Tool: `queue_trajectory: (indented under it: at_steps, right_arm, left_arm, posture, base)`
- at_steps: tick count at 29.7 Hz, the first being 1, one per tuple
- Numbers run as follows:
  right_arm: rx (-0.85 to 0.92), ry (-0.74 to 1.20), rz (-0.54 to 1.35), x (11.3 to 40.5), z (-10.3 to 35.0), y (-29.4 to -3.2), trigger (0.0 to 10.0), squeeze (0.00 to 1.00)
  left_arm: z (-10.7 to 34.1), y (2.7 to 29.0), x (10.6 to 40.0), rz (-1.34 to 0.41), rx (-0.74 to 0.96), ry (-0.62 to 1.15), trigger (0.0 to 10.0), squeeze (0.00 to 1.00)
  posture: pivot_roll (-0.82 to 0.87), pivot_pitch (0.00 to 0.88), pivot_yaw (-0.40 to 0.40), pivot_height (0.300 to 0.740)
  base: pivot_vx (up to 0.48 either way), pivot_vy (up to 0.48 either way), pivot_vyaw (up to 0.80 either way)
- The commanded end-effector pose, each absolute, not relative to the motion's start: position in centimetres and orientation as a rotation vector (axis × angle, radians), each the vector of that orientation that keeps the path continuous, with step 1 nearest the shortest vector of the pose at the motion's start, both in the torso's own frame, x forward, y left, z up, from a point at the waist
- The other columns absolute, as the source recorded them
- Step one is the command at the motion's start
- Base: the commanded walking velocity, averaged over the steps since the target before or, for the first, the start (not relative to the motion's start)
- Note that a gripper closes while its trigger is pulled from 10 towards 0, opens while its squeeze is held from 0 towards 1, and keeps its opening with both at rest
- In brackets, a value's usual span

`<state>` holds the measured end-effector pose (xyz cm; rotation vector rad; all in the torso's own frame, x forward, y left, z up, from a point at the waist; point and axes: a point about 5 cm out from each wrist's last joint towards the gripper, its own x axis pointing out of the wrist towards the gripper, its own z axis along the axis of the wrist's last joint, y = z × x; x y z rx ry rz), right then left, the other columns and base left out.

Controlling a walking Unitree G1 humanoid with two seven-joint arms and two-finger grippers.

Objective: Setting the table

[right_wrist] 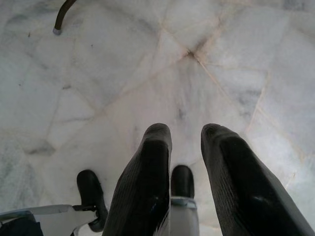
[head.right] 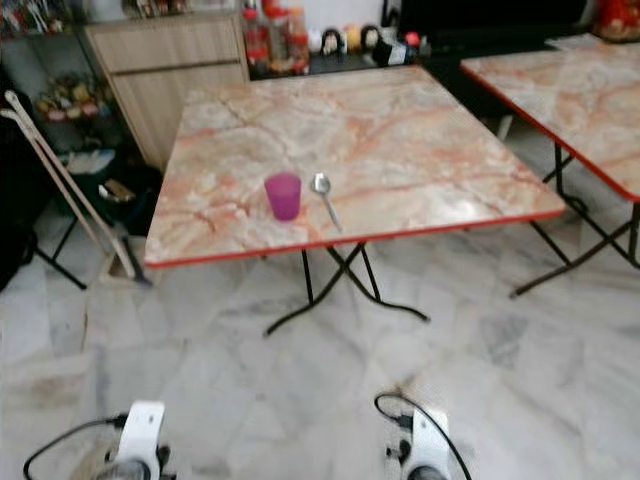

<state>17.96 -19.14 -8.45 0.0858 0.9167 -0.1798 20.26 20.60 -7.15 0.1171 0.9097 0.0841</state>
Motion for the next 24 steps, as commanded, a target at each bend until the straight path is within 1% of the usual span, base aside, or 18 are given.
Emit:
queue_trajectory:
  at_steps: [1, 4, 23, 24]
  right_arm:
    - [0.071, 0.905, -0.163, 18.37, -8.28, -18.92, 10.0, 0.00]
    - [0.092, 0.907, -0.186, 18.31, -8.30, -19.02, 10.0, 0.00]
    - [0.068, 0.919, -0.173, 17.95, -8.48, -19.01, 10.0, 0.00]
    - [0.052, 0.921, -0.163, 17.95, -8.47, -19.00, 10.0, 0.00]
  left_arm:
    - [-6.99, 20.88, 20.47, 0.093, 0.130, 0.905, 10.0, 0.00]
    - [-7.00, 20.89, 20.44, 0.100, 0.123, 0.905, 10.0, 0.00]
    - [-7.20, 20.94, 20.07, 0.115, 0.111, 0.914, 10.0, 0.00]
    - [-7.20, 20.90, 20.07, 0.115, 0.111, 0.914, 10.0, 0.00]
  posture:
    - [-0.04, 0.000, 0.054, 0.740]
    - [-0.04, 0.000, 0.051, 0.740]
    - [-0.04, 0.000, 0.047, 0.740]
    - [-0.04, 0.000, 0.047, 0.740]
  base:
    - [0.390, 0.000, 0.80]
    - [0.390, 0.000, 0.68]
    - [0.387, 0.000, 0.00]
    - [0.311, 0.000, 0.80]
